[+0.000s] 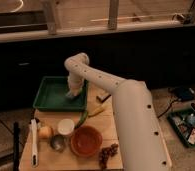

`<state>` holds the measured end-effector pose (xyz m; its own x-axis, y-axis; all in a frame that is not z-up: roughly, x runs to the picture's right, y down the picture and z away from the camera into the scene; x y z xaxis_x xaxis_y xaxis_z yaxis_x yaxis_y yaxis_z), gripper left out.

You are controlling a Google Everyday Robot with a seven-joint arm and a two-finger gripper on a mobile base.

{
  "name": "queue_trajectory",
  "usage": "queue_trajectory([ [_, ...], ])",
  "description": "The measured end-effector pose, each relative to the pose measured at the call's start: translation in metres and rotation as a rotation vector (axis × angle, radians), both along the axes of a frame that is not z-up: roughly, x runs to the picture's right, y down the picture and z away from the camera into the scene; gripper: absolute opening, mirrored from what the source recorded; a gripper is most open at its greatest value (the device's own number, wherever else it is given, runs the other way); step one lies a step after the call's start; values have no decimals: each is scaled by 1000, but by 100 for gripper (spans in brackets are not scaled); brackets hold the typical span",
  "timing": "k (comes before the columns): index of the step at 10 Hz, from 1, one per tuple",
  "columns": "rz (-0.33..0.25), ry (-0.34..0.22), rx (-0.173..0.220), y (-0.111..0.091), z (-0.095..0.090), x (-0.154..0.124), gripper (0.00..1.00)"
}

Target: Wipe tray with sponge

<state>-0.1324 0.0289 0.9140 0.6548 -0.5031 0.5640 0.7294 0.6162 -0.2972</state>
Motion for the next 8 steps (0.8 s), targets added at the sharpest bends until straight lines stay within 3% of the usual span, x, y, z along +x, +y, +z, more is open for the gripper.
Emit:
queue_trajectory([
  [2,-6,-6,-3,1,1,0,35],
  [4,-13,-11,-6,4,1,0,25],
  [8,-23,-24,-6,5,3,-2,18],
])
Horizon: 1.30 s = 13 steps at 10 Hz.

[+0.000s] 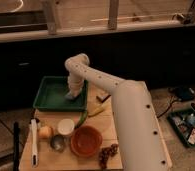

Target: Wipe tray with sponge

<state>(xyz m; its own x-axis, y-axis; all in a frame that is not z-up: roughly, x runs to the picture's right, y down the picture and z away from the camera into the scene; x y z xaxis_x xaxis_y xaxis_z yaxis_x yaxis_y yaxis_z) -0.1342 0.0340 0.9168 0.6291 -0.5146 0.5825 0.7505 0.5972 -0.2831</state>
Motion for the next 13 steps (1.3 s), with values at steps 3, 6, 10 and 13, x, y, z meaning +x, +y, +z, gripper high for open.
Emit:
queue_trajectory([
  [3,-1,-7,-2,0,2,0,26],
  [6,-3,-12,-3,1,4,1,19],
  [10,-3,-16,-2,0,6,3,18],
  [13,-5,-21,-2,0,8,4,18],
])
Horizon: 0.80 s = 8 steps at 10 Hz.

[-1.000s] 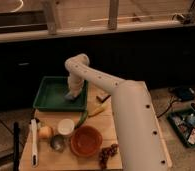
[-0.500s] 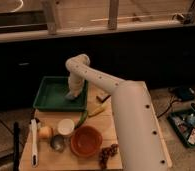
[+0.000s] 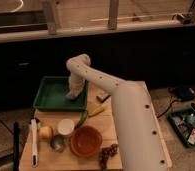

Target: Wipe tray with sponge

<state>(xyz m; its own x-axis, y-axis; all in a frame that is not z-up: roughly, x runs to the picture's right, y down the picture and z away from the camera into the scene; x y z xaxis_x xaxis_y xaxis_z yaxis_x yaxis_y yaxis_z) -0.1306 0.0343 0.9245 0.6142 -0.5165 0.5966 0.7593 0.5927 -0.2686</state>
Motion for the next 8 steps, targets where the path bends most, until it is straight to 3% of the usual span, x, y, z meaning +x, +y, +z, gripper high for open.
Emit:
queue_trajectory([
  [8,-5,-7,3,2,2,0,13],
])
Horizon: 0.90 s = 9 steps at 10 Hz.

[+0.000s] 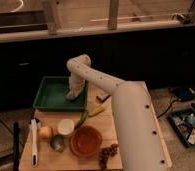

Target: Wipe tray with sponge

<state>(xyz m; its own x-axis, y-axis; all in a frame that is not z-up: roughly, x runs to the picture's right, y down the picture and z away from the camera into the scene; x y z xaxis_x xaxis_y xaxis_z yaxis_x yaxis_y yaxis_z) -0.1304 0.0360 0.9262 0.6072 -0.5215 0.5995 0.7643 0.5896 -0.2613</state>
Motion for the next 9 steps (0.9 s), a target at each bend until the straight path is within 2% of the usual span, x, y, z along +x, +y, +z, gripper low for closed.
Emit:
queue_trajectory([
  [2,-2,-1,2,0,0,-1,13],
  [4,-3,-3,3,1,0,-2,7],
  [9,-5,-5,6,2,0,-2,7],
])
